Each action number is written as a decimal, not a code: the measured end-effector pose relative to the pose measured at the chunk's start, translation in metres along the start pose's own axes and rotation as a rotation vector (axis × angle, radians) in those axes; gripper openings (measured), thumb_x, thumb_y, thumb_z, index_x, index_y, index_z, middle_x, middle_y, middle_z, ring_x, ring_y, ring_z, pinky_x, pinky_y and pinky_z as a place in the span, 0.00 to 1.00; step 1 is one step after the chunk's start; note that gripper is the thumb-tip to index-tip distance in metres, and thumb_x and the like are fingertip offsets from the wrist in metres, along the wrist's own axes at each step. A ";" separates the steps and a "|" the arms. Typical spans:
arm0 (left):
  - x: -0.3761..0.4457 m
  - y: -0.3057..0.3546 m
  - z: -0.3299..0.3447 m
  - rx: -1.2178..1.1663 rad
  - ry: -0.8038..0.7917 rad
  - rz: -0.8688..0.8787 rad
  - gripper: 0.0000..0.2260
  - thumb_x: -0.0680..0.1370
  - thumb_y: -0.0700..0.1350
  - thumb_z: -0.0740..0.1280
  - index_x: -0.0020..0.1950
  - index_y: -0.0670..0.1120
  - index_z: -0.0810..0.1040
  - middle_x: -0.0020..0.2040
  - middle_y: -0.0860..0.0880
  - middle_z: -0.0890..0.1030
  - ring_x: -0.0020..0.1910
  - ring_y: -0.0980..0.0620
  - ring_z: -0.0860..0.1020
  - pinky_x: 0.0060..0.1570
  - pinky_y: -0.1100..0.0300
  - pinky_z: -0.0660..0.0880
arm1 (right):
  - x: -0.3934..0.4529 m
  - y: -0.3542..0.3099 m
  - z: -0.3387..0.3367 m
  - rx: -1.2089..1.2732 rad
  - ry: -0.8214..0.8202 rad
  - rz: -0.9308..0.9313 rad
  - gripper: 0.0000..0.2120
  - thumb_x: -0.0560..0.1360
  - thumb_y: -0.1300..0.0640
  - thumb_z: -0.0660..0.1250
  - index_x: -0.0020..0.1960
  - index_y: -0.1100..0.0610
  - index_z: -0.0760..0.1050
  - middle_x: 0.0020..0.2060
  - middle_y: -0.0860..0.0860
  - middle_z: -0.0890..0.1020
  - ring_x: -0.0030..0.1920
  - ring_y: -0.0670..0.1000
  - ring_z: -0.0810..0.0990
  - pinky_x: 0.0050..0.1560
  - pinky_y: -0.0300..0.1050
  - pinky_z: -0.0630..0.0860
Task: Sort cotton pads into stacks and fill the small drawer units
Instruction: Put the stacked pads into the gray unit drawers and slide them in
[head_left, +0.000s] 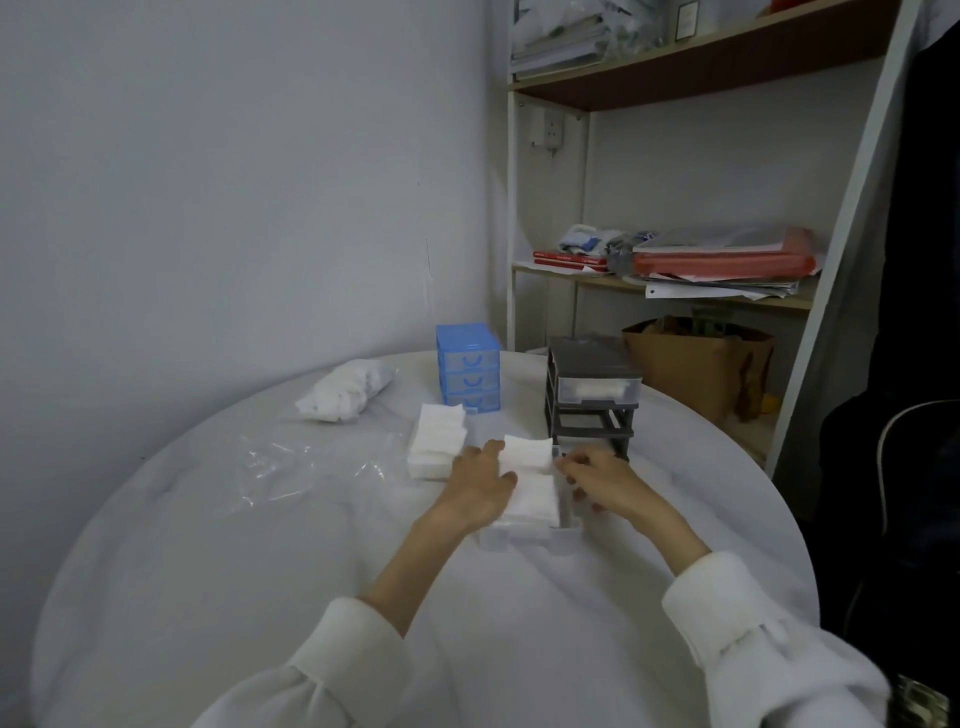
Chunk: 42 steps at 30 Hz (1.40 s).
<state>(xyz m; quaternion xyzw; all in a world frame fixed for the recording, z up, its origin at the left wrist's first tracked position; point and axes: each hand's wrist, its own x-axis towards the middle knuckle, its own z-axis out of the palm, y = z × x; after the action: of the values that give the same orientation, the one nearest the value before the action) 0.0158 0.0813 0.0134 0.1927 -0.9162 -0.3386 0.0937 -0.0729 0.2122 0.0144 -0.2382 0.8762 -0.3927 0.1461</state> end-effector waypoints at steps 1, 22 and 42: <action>-0.002 0.001 0.006 -0.033 0.023 -0.007 0.22 0.81 0.42 0.57 0.75 0.45 0.58 0.72 0.41 0.61 0.71 0.43 0.60 0.70 0.54 0.58 | 0.001 0.000 0.006 0.006 0.005 0.006 0.15 0.80 0.51 0.59 0.63 0.57 0.69 0.54 0.53 0.75 0.48 0.50 0.75 0.52 0.44 0.74; 0.006 0.023 0.049 -0.442 0.202 0.096 0.11 0.81 0.38 0.57 0.57 0.46 0.77 0.60 0.43 0.75 0.54 0.49 0.74 0.56 0.57 0.73 | -0.016 0.033 -0.013 -0.307 0.273 -0.150 0.21 0.80 0.57 0.59 0.72 0.50 0.63 0.64 0.56 0.73 0.59 0.54 0.74 0.61 0.41 0.69; 0.057 0.038 0.064 -0.604 0.373 0.164 0.02 0.79 0.43 0.63 0.50 0.49 0.72 0.55 0.49 0.73 0.52 0.55 0.74 0.55 0.61 0.72 | -0.004 0.039 -0.035 -0.315 0.322 -0.243 0.21 0.80 0.57 0.57 0.72 0.54 0.62 0.63 0.55 0.75 0.59 0.52 0.74 0.59 0.38 0.69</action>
<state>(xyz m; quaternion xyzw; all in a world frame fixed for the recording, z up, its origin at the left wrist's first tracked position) -0.0667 0.1212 -0.0073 0.1404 -0.7544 -0.5445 0.3387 -0.0968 0.2585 0.0084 -0.2960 0.9035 -0.2988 -0.0828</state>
